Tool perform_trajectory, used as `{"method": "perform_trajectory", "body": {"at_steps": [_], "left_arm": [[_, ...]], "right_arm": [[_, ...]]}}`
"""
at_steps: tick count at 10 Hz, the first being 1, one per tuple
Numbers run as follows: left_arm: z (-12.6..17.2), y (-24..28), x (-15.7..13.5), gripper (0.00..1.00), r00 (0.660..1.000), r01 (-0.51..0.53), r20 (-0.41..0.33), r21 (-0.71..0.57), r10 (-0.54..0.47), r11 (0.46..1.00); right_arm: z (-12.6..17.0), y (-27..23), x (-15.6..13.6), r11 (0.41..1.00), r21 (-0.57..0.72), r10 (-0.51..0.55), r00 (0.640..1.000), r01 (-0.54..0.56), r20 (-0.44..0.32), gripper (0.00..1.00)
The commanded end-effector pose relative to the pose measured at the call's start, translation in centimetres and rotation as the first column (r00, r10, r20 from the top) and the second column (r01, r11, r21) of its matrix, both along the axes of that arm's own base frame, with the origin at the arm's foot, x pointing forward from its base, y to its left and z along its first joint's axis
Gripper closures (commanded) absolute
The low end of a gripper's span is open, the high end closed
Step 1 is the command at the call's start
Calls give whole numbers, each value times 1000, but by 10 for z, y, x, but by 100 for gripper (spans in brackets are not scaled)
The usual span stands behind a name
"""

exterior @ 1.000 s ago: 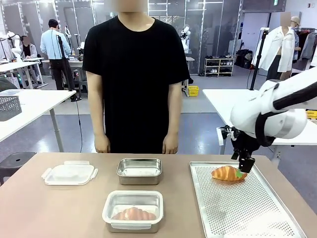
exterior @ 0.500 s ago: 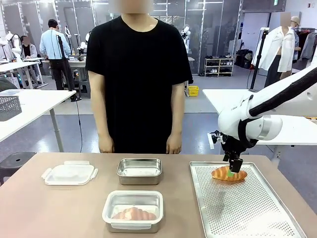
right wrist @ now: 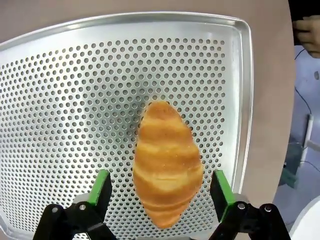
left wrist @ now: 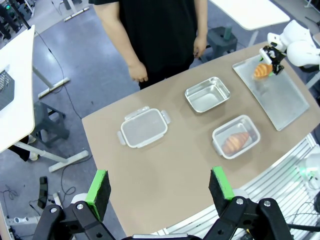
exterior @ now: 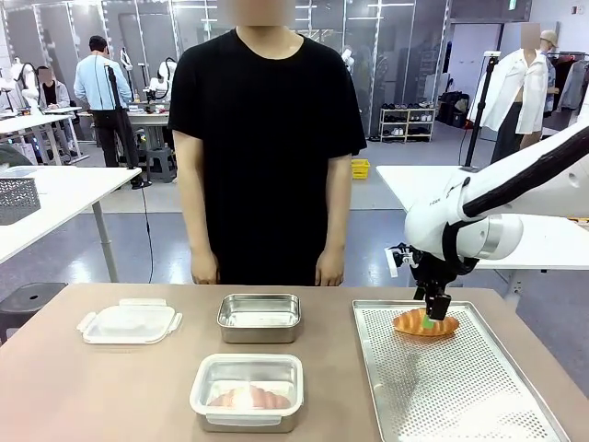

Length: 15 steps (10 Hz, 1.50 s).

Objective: Place the bread into the airtight container.
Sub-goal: Pick up a Butter Roll and place it into an empty Airtight Container.

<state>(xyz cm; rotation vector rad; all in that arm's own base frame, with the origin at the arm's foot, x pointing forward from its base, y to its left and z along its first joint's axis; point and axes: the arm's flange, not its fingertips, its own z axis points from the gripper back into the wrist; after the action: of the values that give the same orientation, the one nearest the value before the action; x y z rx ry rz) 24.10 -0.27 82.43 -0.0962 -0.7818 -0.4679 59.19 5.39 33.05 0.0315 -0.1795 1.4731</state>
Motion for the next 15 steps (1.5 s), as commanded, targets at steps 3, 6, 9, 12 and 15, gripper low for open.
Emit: {"method": "perform_trajectory", "body": {"at_steps": [3, 6, 9, 12, 15], "left_arm": [[3, 0, 0, 0, 1000, 2, -9, 3, -2, 1000], [3, 0, 0, 0, 1000, 2, -9, 3, -2, 1000], [3, 0, 0, 0, 1000, 2, -9, 3, -2, 1000], [3, 0, 0, 0, 1000, 2, -9, 3, -2, 1000], [3, 0, 0, 0, 1000, 2, -9, 3, -2, 1000]], "right_arm": [[2, 0, -4, 1000, 2, -14, 1000, 14, 9, 1], [0, -14, 19, 998, -9, -55, 998, 55, -2, 1], [-3, -16, 29, 998, -15, -64, 997, 63, -33, 1], [-17, -11, 33, 999, -18, -48, 995, 47, -91, 1], [-28, -7, 33, 999, -40, -36, 991, 31, -128, 1]]}}
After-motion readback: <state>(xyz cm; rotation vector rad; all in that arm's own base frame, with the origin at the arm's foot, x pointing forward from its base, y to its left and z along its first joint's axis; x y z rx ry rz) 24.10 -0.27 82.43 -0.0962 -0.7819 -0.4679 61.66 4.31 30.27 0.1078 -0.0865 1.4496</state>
